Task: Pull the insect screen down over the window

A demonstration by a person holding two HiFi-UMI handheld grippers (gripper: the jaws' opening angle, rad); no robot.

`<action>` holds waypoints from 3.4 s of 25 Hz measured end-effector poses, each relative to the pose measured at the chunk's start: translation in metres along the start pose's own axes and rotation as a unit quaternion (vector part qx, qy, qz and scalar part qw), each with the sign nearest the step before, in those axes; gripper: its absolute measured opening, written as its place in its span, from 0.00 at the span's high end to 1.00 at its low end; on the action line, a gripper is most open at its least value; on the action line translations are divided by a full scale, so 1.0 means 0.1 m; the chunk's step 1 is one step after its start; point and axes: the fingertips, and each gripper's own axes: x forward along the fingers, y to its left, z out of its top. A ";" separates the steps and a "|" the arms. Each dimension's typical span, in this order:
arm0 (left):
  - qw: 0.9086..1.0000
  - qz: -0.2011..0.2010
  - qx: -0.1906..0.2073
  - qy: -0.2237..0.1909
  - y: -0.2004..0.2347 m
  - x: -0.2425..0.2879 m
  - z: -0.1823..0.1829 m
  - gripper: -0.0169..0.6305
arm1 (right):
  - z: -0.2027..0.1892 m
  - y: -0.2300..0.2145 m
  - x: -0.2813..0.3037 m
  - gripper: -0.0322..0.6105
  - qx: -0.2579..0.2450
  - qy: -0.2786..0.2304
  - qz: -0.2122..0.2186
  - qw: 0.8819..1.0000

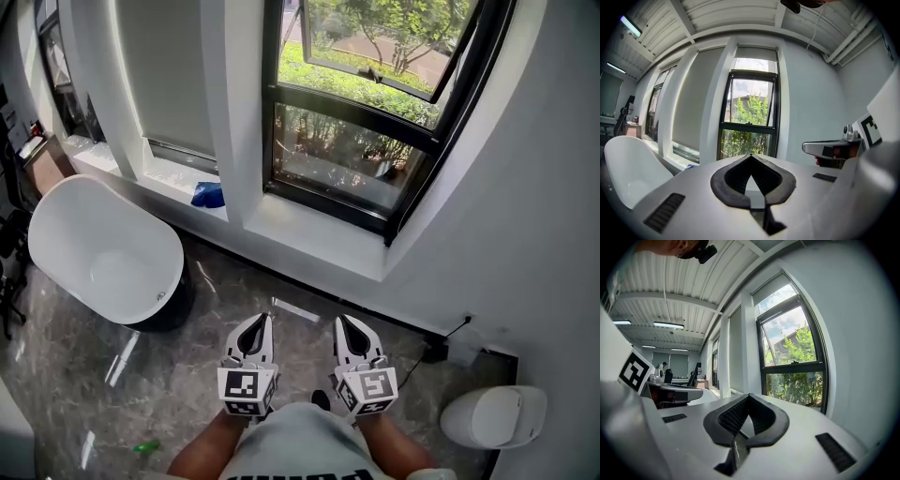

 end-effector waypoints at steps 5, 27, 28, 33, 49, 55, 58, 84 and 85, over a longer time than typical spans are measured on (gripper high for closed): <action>1.000 -0.019 0.010 -0.012 0.20 -0.11 0.14 0.96 | 0.10 0.21 0.07 0.96 -0.014 -0.006 -0.014 1.000; 1.000 -0.002 0.006 -0.012 0.90 0.83 0.31 0.96 | 0.11 -0.08 1.24 0.96 0.000 -0.005 0.011 1.000; 1.000 -0.001 0.007 -0.012 0.91 0.97 0.32 0.96 | 0.10 -0.16 1.34 0.96 0.001 -0.005 0.013 1.000; 1.000 0.001 0.009 -0.005 0.89 1.71 0.44 0.96 | 0.17 -0.68 1.85 0.96 0.010 -0.008 0.018 1.000; 1.000 0.011 0.005 -0.004 0.72 3.45 0.80 0.96 | 0.52 -2.11 2.86 0.96 0.000 -0.029 0.009 1.000; 1.000 -0.014 0.018 -0.007 0.70 3.85 0.93 0.96 | 0.55 -2.39 3.17 0.96 0.001 -0.027 -0.009 1.000; 0.999 -0.049 0.020 -0.002 0.66 4.17 0.98 0.96 | 0.61 -2.56 3.35 0.96 -0.001 -0.029 -0.025 0.999; 0.975 -0.212 0.059 -0.033 1.60 6.56 1.96 0.96 | 1.18 -3.53 5.25 0.95 -0.043 -0.014 -0.175 0.984; 0.975 -0.210 0.059 -0.034 1.61 6.60 2.01 0.96 | 1.22 -3.55 5.28 0.95 -0.046 -0.015 -0.166 0.985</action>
